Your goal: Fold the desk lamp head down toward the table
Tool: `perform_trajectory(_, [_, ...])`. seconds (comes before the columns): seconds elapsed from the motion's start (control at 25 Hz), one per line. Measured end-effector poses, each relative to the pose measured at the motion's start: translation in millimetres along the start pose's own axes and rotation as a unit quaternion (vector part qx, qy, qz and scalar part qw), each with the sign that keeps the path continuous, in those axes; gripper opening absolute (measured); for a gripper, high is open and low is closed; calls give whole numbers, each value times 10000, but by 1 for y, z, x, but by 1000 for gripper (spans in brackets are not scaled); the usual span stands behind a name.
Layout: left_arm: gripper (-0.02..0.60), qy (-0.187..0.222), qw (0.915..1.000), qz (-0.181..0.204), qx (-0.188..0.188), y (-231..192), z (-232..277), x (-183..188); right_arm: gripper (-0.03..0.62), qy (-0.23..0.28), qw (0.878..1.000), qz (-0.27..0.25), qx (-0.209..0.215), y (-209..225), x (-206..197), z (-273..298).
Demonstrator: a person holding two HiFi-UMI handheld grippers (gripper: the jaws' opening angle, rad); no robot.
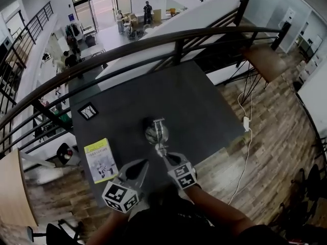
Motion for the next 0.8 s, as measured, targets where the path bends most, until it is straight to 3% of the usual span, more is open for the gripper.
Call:
perform_trajectory(0.08, [2,85,9999,72,-77,4,-5,6,3,389,9991,175,39,-5,14,-15])
perform_trajectory(0.48, [2,474,9972,348,-462,35,-27,18,3,1616,9868,-120,33,-44,59,-85])
perform_trajectory(0.8, [2,684,9953,309,-603,56,-50,19,3,2002,9795,-215,103,-80,66,-137])
Point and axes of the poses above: the fingertips, and each gripper's own axes: z forward along the fingers, y to its right, x out of its top, the point moved 8 cm from there along -z, backward along the fingers, and after that the axes turned 1 degree about x, right-handed, at the moved point
